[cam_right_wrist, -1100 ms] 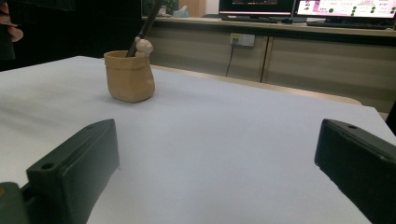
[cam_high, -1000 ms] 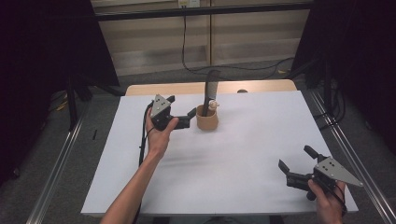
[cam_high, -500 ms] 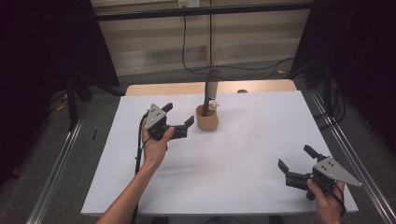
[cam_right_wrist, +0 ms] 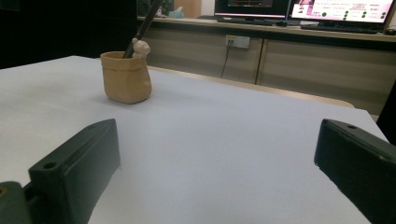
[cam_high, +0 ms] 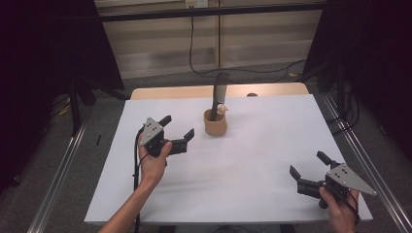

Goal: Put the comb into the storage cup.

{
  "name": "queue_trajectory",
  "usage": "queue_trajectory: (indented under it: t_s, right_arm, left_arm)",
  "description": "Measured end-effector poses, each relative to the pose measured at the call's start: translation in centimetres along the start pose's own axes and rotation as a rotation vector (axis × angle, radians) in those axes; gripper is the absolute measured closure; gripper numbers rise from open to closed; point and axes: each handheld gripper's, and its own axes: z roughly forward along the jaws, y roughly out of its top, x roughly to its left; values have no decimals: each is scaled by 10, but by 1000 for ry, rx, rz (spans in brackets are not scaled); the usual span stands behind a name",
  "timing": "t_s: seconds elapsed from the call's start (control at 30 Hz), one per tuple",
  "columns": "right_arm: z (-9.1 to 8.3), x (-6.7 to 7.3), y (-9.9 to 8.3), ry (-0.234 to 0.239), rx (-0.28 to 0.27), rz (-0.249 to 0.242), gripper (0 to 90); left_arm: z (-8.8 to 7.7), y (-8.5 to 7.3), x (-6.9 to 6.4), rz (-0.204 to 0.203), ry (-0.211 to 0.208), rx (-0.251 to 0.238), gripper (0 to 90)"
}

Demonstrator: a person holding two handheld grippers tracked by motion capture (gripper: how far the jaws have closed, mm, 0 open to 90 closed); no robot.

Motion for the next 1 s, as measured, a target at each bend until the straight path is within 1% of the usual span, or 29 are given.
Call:
queue_trajectory:
  t_s: [0.03, 0.1, 0.17, 0.23, 0.3, 0.33, 0.37, 0.4, 0.43, 0.53, 0.63, 0.7, 0.73, 0.77, 0.83, 0.87, 0.9, 0.97, 1.0]
  right_arm:
    - [0, 0, 0, -2, -1, 2, 0]
    - [0, 0, 0, -2, -2, 3, 0]
    - [0, -1, 0, -2, 0, 0, 0]
    - [0, 0, 0, -1, -3, 1, 0]
    - [0, -1, 0, 4, -4, 3, 0]
    - [0, -1, 0, 6, -4, 3, 0]
    - [0, 0, 0, 9, -3, 3, 0]
    - [0, 0, 0, 12, -3, 0, 0]
    - [0, 0, 0, 14, -4, -1, 0]
    - [0, 0, 0, 12, -6, -1, 0]
    - [1, 0, 0, 9, -5, 0, 0]
    - [1, 0, 0, 7, -3, 0, 0]
    - [1, 0, 0, 7, -3, 2, 0]
    - [1, 0, 0, 6, -3, 1, 0]
    - [1, 0, 0, 6, -2, 4, 0]
    - [1, 0, 0, 6, -2, 6, 0]
    - [1, 0, 0, 10, -3, 6, 0]
    - [1, 0, 0, 12, -6, 4, 0]
    - [1, 0, 0, 11, -5, 4, 0]
  left_arm:
    - [-2, 0, 0, 1, 7, -2, 23]
    - [-5, -1, 1, 19, 32, 9, 23]
    - [-9, -2, 3, 3, 45, 12, 23]
    - [-12, -3, 4, 2, 61, 5, 23]
    - [-15, -5, 4, 6, 64, 0, 23]
    - [-17, -6, 4, 5, 57, 2, 23]
    - [-18, -7, 5, 14, 51, 8, 23]
    - [-21, -9, 4, 12, 53, 6, 23]
    - [-23, -12, 4, 12, 63, 7, 23]
    - [-31, -17, 4, 8, 69, 10, 23]
    - [-39, -21, 5, 15, 107, 17, 29]
    - [-44, -23, 7, -5, 117, 7, 30]
    - [-46, -24, 8, -5, 127, 15, 30]
    - [-48, -25, 8, -12, 134, 14, 30]
    - [-53, -29, 8, -17, 131, 13, 30]
    - [-55, -31, 8, -22, 136, 15, 30]
    - [-58, -34, 8, -36, 134, 11, 30]
    - [-62, -38, 7, -34, 131, 13, 30]
    - [-64, -39, 7, -33, 137, 11, 30]
